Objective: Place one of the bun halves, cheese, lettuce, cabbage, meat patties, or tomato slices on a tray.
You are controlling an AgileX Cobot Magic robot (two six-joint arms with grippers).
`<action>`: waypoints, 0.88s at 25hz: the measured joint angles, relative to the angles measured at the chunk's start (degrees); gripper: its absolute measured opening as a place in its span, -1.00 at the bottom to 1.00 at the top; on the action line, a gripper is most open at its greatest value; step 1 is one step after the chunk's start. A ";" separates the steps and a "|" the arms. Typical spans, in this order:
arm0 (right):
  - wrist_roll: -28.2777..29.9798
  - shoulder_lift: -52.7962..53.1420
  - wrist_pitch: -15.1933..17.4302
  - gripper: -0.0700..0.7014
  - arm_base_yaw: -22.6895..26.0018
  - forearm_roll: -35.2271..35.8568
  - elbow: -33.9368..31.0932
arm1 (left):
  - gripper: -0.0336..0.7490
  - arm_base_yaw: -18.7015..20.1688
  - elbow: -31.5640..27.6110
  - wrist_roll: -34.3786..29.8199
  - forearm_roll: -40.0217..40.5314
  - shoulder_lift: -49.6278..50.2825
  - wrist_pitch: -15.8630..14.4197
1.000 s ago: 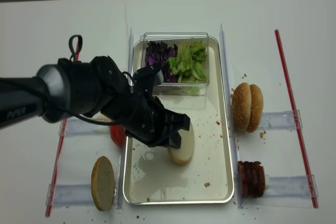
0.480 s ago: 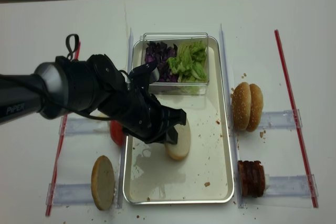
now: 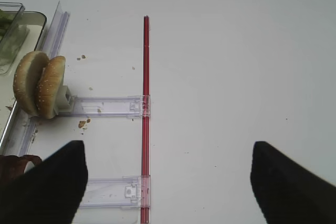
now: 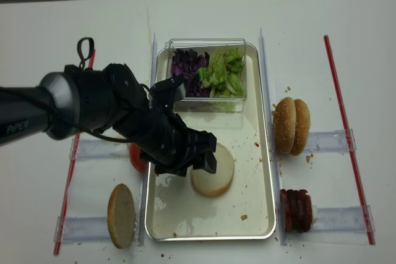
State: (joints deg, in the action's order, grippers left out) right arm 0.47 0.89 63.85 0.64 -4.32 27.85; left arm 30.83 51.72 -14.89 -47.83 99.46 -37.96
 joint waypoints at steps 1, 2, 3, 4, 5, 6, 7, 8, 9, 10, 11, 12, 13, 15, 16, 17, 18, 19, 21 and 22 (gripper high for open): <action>0.00 0.00 0.00 0.89 0.00 0.00 0.00 | 0.59 0.00 0.00 0.00 0.09 0.00 -0.09; 0.00 0.00 0.00 0.89 0.00 0.00 0.00 | 0.65 0.00 0.00 0.00 0.12 0.00 -0.09; 0.00 0.00 0.00 0.89 0.00 0.00 0.00 | 0.69 0.00 0.00 0.00 0.22 0.00 -0.09; 0.00 0.00 0.00 0.89 0.00 0.00 0.00 | 0.71 0.00 0.00 0.00 0.22 0.00 -0.09; 0.00 0.00 0.00 0.89 0.00 0.00 0.00 | 0.72 0.00 0.00 0.00 0.22 0.00 -0.09; 0.00 0.00 0.00 0.89 0.00 0.00 0.00 | 0.73 0.00 0.00 0.00 0.22 0.00 -0.09; 0.00 0.00 0.00 0.89 0.00 0.00 0.00 | 0.74 0.00 0.00 0.00 0.22 0.00 -0.12; 0.00 0.00 0.00 0.89 0.00 0.00 0.00 | 0.74 0.00 0.00 0.00 0.22 0.00 -0.12; 0.00 0.00 0.00 0.89 0.00 0.00 0.00 | 0.74 0.00 0.00 0.00 0.22 0.00 -0.12; 0.00 0.00 0.00 0.89 0.00 0.00 0.00 | 0.74 0.00 0.00 0.00 0.22 -0.15 -0.22; 0.00 0.00 0.00 0.89 0.00 0.00 0.00 | 0.74 0.00 0.00 0.00 0.22 -0.50 -0.21; 0.00 0.00 0.00 0.89 0.00 0.00 0.00 | 0.74 0.00 0.00 0.00 0.22 -1.08 -0.21; 0.00 0.00 0.00 0.89 0.00 0.00 0.00 | 0.74 0.00 0.00 0.00 0.22 -1.71 -0.21; 0.00 0.00 0.00 0.89 0.00 0.00 0.00 | 0.74 0.00 0.00 0.00 0.22 -3.57 -0.48; 0.00 0.00 0.00 0.89 0.00 0.00 0.00 | 0.75 0.00 0.00 0.00 0.22 -4.51 -0.77; 0.00 0.00 0.00 0.89 0.00 0.00 0.00 | 0.75 0.00 0.00 0.00 0.22 -5.75 -1.22; 0.00 0.00 0.00 0.89 0.00 0.00 0.00 | 0.75 0.00 0.00 0.00 0.22 -7.01 -1.61; 0.00 0.00 0.00 0.89 0.00 0.00 0.00 | 0.75 0.00 0.00 0.00 0.22 -8.31 -2.12; 0.00 0.00 0.00 0.89 0.00 0.00 0.00 | 0.75 0.00 0.00 0.00 0.22 -10.82 -3.06; 0.00 0.00 0.00 0.89 0.00 0.00 0.00 | 0.75 0.00 0.00 0.00 0.24 -12.24 -3.44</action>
State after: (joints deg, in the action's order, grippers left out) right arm 0.47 0.89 63.85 0.64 -4.32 27.85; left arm 30.83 51.72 -14.89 -47.58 87.21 -41.40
